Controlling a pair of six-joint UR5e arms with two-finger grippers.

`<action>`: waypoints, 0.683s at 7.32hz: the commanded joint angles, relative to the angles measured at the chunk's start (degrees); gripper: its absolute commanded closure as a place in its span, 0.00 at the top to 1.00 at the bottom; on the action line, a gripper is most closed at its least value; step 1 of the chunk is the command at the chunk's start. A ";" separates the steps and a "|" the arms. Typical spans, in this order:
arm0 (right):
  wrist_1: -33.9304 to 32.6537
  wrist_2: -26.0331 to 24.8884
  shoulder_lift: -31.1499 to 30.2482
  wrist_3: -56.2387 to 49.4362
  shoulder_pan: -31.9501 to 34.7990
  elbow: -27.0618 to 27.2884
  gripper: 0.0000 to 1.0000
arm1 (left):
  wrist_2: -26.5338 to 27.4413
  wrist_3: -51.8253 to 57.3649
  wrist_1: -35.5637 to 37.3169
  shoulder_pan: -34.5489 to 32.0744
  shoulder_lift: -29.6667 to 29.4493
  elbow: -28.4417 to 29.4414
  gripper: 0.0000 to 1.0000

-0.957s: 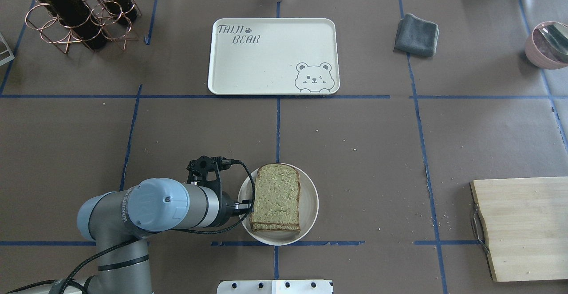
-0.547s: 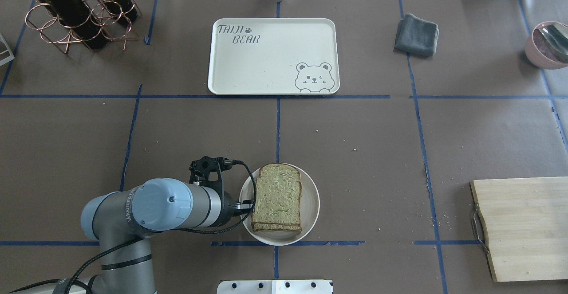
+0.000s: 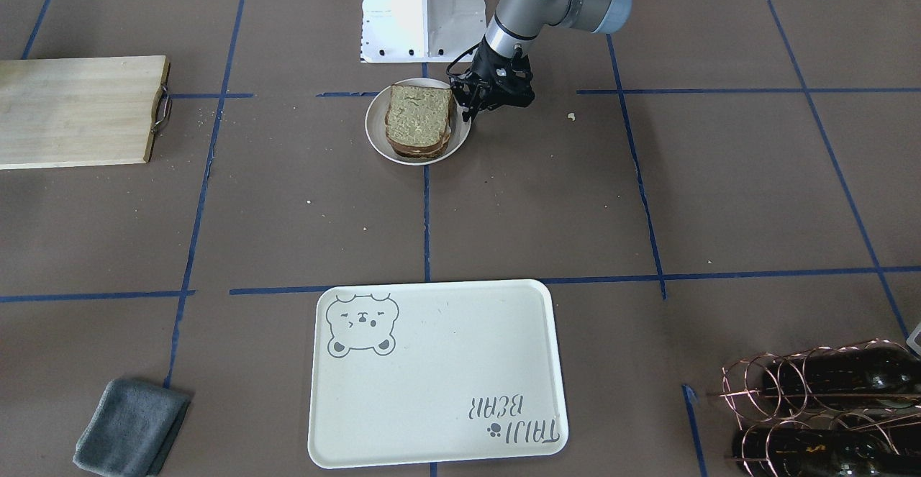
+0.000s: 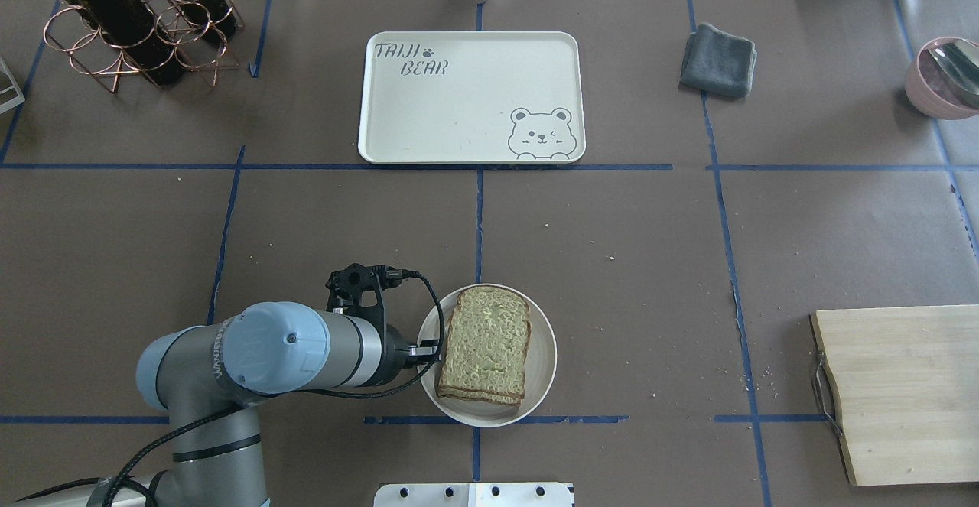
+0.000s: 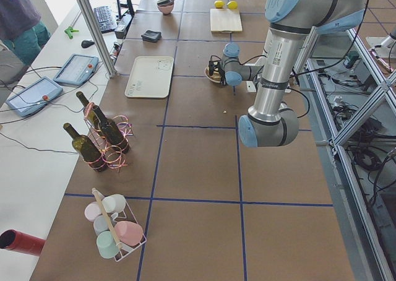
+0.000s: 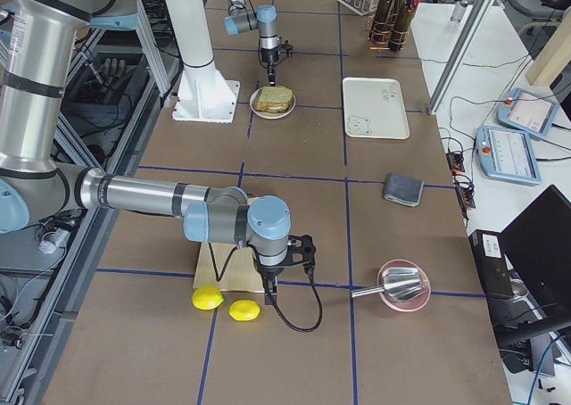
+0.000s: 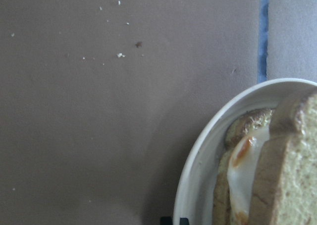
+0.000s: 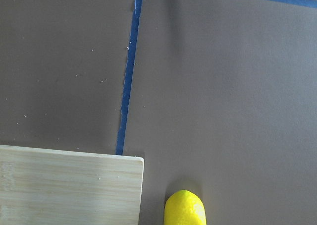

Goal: Make sandwich and place on tray
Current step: 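Carry the plate with the left gripper onto the TAIJI BEAR tray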

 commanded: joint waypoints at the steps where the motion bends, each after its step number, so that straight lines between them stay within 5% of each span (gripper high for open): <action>1: 0.00 -0.09 0.04 -0.10 0.00 -0.43 1.00 | -1.96 0.29 -0.25 -5.64 -2.15 -0.11 0.00; 3: 0.00 -0.10 -0.05 -0.10 0.00 -0.78 1.00 | -10.90 6.49 0.01 -14.16 -3.81 1.11 0.00; 5: 0.09 -0.10 -0.05 -0.10 0.00 -0.78 1.00 | -15.65 10.91 -0.16 -22.77 -8.80 9.24 0.00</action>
